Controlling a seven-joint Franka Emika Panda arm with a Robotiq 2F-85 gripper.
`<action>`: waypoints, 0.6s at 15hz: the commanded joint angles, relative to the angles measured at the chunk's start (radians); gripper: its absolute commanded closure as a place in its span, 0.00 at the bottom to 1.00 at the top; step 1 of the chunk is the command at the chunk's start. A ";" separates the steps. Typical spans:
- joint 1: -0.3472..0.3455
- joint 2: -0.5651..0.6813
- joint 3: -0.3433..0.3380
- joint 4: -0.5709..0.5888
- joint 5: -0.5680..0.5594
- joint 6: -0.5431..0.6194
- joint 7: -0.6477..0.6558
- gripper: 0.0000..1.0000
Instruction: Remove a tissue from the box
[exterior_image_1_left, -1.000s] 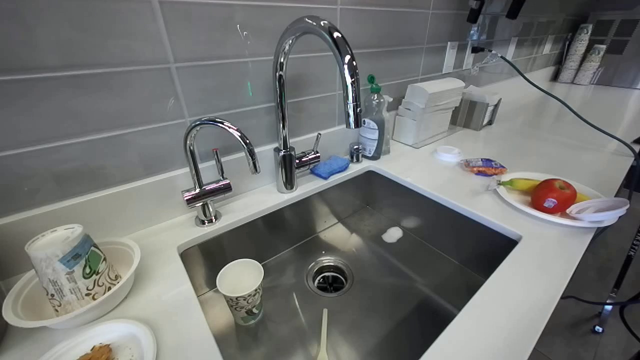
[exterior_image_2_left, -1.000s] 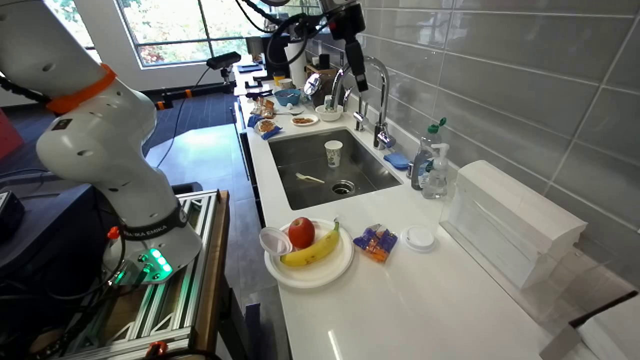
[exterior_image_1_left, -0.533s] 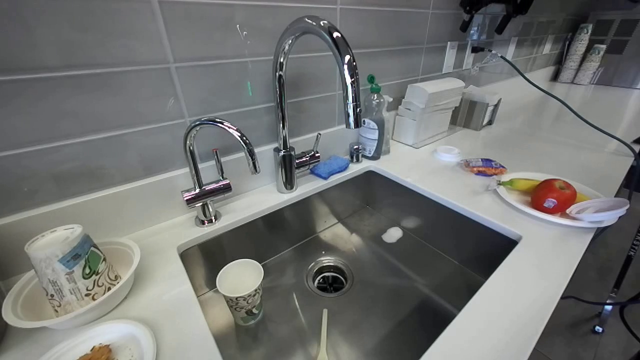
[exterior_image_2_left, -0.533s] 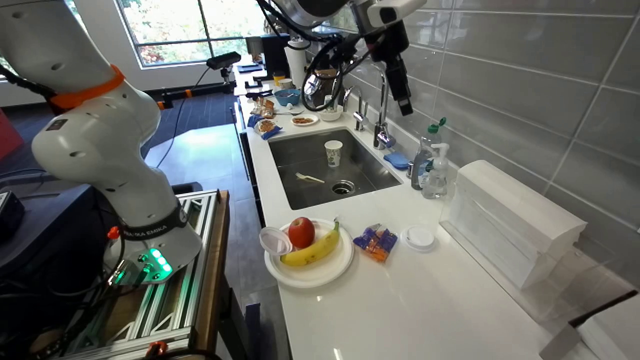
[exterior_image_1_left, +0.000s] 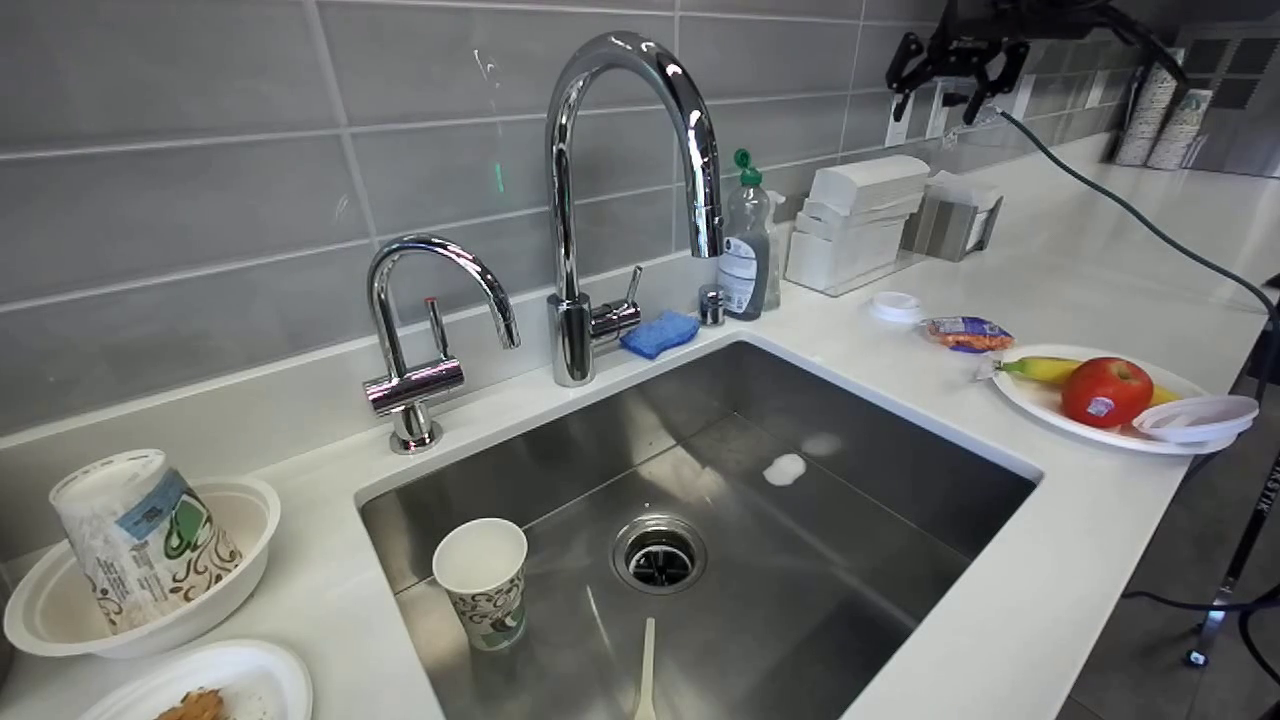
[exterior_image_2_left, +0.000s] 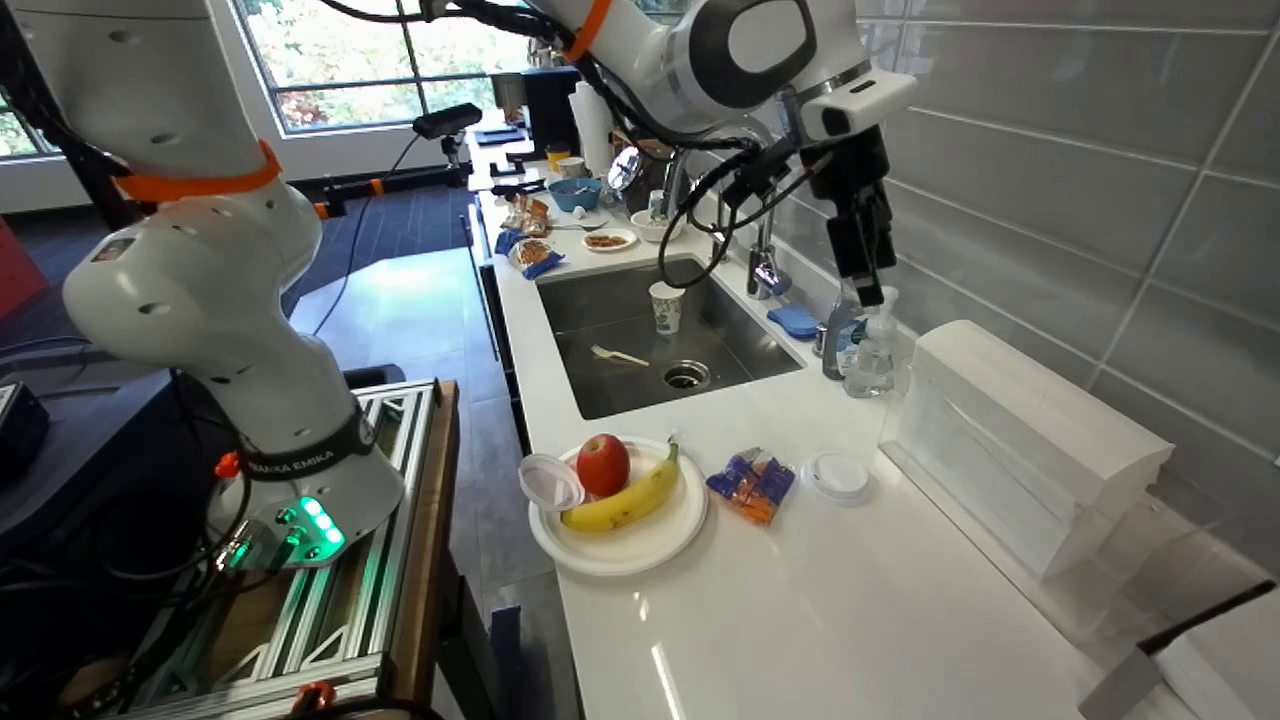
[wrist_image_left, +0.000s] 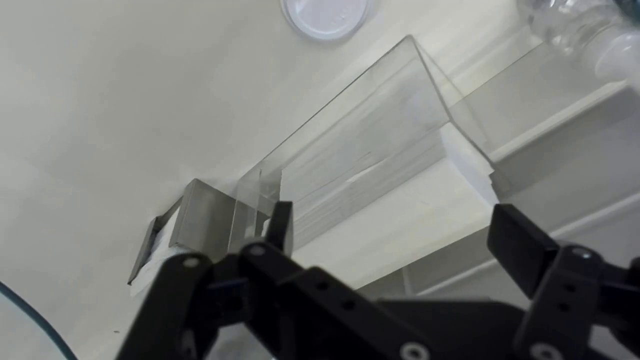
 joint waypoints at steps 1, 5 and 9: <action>0.067 0.146 -0.078 0.152 -0.067 -0.031 0.144 0.00; 0.098 0.164 -0.115 0.160 0.039 0.007 0.087 0.00; 0.112 0.218 -0.114 0.214 0.122 0.013 0.056 0.00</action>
